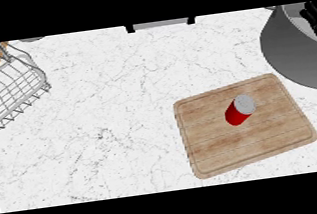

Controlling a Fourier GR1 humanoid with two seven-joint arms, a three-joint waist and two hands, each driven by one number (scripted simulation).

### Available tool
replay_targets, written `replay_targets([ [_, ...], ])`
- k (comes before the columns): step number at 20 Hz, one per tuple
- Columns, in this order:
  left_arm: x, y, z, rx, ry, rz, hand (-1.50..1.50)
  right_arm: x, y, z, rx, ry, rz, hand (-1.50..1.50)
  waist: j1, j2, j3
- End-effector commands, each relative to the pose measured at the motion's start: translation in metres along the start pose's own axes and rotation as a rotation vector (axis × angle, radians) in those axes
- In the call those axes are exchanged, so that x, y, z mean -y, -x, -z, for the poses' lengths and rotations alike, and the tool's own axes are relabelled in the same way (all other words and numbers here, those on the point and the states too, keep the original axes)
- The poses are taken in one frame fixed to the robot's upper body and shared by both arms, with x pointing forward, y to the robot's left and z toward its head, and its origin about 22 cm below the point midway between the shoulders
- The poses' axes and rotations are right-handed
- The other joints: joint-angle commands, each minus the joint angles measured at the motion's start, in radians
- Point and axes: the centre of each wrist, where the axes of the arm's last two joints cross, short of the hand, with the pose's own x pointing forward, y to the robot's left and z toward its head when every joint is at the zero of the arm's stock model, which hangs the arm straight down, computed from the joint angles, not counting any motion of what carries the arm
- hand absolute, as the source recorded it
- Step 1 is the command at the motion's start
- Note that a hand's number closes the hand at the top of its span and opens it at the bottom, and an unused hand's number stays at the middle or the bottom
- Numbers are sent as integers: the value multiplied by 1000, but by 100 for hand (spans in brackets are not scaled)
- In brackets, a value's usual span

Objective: Pick the can from the cutting board and place it in the pot

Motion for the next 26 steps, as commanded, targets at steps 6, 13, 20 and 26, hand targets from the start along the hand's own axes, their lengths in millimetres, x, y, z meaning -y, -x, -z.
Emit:
replay_targets([
  [6, 93, 4, -33, -235, 484, -214, 0, -80, 45, -38, -366, -456, 204, 150, -7, 29, -23],
  [13, 104, 15, -36, -374, 576, -282, 0, -106, 40, -54, 39, 214, 108, -150, -29, 5, -18],
  [20, 115, 4, -23, -364, 573, -289, 0, -62, -23, -57, -122, -23, 5, -150, -18, -2, -23],
  [26, 127, 13, -51, -359, 595, -278, 0, -44, -50, -26, -351, -140, -17, -150, -1, 0, -23],
])
